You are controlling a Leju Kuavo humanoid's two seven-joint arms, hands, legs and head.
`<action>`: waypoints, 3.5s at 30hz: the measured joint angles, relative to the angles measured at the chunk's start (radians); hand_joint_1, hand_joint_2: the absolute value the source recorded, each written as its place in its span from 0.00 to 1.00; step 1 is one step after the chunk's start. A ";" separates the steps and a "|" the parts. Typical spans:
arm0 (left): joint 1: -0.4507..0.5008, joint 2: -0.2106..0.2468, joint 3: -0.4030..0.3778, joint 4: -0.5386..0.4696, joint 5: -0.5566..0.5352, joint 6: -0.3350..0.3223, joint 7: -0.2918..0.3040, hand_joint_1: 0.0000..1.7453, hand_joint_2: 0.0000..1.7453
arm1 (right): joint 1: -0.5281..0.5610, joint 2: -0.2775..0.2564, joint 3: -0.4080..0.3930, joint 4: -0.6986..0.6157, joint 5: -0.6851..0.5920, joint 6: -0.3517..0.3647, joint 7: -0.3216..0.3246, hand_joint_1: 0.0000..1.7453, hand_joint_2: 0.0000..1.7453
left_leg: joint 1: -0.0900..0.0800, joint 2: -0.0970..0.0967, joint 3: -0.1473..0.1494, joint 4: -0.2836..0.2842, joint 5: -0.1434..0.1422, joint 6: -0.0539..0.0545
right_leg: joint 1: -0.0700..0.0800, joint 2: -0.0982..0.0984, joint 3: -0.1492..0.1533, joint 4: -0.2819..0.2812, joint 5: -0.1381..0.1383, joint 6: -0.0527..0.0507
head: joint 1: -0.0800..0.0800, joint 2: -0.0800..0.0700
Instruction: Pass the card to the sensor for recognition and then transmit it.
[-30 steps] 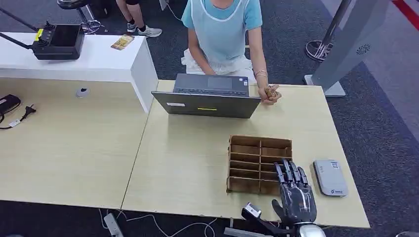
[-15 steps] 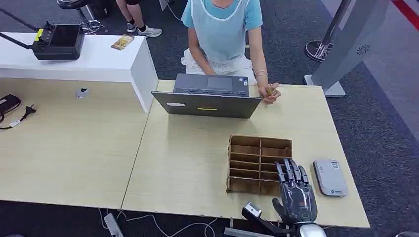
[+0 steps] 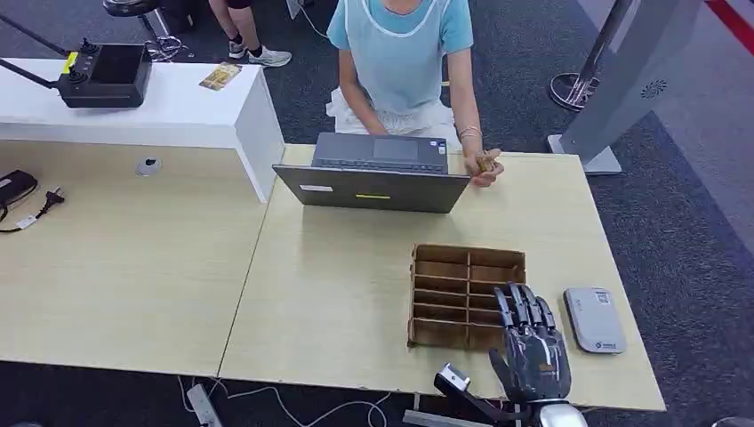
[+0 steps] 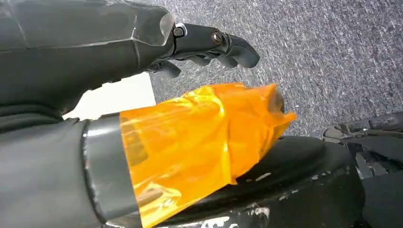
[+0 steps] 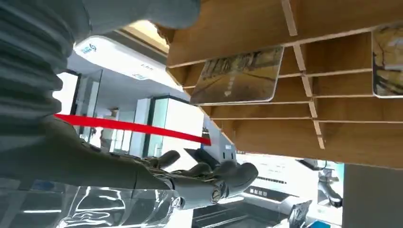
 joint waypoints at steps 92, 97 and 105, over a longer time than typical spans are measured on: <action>0.000 -0.003 0.008 0.000 0.006 0.005 -0.031 0.00 0.00 | 0.021 0.093 -0.131 -0.134 -0.485 -0.153 -0.411 0.88 1.00 | 0.000 0.000 0.000 0.000 0.000 0.000 | 0.000 0.000 0.000 0.000 0.000 0.000 | 0.000 0.000; 0.000 -0.003 0.009 0.000 0.006 0.008 -0.032 0.00 0.00 | 0.013 0.093 -0.131 -0.171 -0.539 -0.130 -0.461 0.93 1.00 | 0.000 0.000 0.000 0.000 0.000 0.000 | 0.000 0.000 0.000 0.000 0.000 0.000 | 0.000 0.000; 0.000 -0.003 0.012 0.000 0.000 0.009 -0.034 0.00 0.00 | -0.045 0.090 -0.137 -0.218 -0.597 -0.084 -0.507 0.96 1.00 | 0.000 0.000 0.000 0.000 0.000 0.000 | 0.000 0.000 0.000 0.000 0.000 0.000 | 0.000 0.000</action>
